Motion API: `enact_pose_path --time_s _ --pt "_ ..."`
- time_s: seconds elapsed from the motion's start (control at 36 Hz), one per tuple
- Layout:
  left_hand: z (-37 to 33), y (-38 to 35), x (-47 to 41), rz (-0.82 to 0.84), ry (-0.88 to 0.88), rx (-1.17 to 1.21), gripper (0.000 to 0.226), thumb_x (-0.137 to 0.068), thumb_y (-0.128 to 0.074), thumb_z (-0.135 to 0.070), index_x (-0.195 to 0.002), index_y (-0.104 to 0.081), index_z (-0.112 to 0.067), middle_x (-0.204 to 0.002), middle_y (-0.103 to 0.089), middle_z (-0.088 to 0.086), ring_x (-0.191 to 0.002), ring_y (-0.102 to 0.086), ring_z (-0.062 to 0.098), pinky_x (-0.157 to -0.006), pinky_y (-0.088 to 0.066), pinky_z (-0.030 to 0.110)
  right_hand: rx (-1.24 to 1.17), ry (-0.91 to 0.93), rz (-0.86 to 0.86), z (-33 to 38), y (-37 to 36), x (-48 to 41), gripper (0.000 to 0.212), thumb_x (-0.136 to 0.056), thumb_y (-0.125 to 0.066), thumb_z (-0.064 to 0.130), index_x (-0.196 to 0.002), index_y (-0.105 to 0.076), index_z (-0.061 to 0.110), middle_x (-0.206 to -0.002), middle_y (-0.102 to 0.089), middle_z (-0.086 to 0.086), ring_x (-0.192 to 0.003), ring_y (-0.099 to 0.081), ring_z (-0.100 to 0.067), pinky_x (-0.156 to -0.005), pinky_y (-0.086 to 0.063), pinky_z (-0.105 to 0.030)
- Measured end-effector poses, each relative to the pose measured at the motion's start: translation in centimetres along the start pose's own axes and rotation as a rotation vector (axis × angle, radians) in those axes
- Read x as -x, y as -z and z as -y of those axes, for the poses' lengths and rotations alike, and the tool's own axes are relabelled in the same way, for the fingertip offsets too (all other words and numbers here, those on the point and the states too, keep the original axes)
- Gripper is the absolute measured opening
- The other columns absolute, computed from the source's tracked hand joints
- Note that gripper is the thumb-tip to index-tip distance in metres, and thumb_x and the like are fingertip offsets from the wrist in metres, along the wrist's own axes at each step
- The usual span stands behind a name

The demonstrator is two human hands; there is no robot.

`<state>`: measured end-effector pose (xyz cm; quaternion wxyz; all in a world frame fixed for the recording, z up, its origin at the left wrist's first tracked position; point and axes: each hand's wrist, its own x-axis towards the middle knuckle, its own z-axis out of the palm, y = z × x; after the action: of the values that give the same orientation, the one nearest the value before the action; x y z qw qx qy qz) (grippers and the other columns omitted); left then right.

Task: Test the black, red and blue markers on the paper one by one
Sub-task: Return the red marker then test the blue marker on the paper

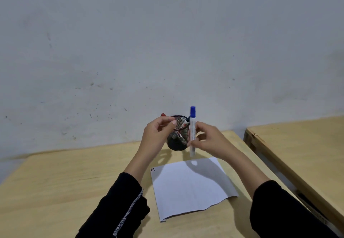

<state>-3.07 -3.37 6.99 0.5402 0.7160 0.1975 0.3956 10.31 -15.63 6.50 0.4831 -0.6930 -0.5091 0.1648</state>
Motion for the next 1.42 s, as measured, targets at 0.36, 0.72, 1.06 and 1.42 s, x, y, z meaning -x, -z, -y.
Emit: enact_pose_path --time_s 0.36,0.72,1.06,1.42 --pt "8.2 -0.8 -3.7 -0.009 0.148 -0.392 0.044 -0.067 -0.082 -0.03 -0.097 -0.051 -0.023 -0.098 -0.054 -0.005 -0.094 -0.055 0.009 -0.078 -0.046 0.02 -0.206 0.103 -0.339 -1.6 -0.3 -6.5 0.036 -0.081 -0.06 -0.001 -0.087 -0.046 0.032 -0.083 -0.063 0.006 -0.087 -0.066 -0.006 -0.074 -0.051 -0.016" --pt "9.8 -1.7 -5.2 0.048 0.081 -0.212 0.055 -0.052 -0.085 -0.043 -0.097 -0.054 -0.041 -0.11 -0.064 -0.009 -0.099 -0.063 0.004 -0.086 -0.055 0.031 0.003 0.179 -0.175 -2.7 -0.2 -9.0 0.022 -0.084 -0.06 0.007 -0.079 -0.052 0.028 -0.087 -0.068 -0.001 -0.081 -0.067 -0.012 -0.072 -0.056 -0.022" --pt "9.7 -1.8 -5.1 0.055 0.1 -0.238 0.061 -0.058 -0.085 -0.035 -0.11 -0.056 -0.023 -0.113 -0.063 -0.003 -0.105 -0.061 0.013 -0.093 -0.052 0.041 0.194 0.11 0.058 -2.2 0.8 -9.6 0.025 -0.077 -0.066 0.016 -0.093 -0.052 0.028 -0.086 -0.071 0.002 -0.083 -0.067 -0.009 -0.068 -0.05 -0.023" --pt "9.4 -1.6 -5.3 0.09 0.125 -0.247 0.05 -0.059 -0.086 -0.028 -0.09 -0.05 -0.042 -0.103 -0.06 -0.015 -0.095 -0.061 -0.001 -0.078 -0.05 0.017 0.248 0.059 0.077 -1.7 0.8 -9.4 0.015 -0.079 -0.065 0.013 -0.094 -0.064 0.011 -0.09 -0.071 -0.007 -0.085 -0.066 -0.021 -0.075 -0.053 -0.03"
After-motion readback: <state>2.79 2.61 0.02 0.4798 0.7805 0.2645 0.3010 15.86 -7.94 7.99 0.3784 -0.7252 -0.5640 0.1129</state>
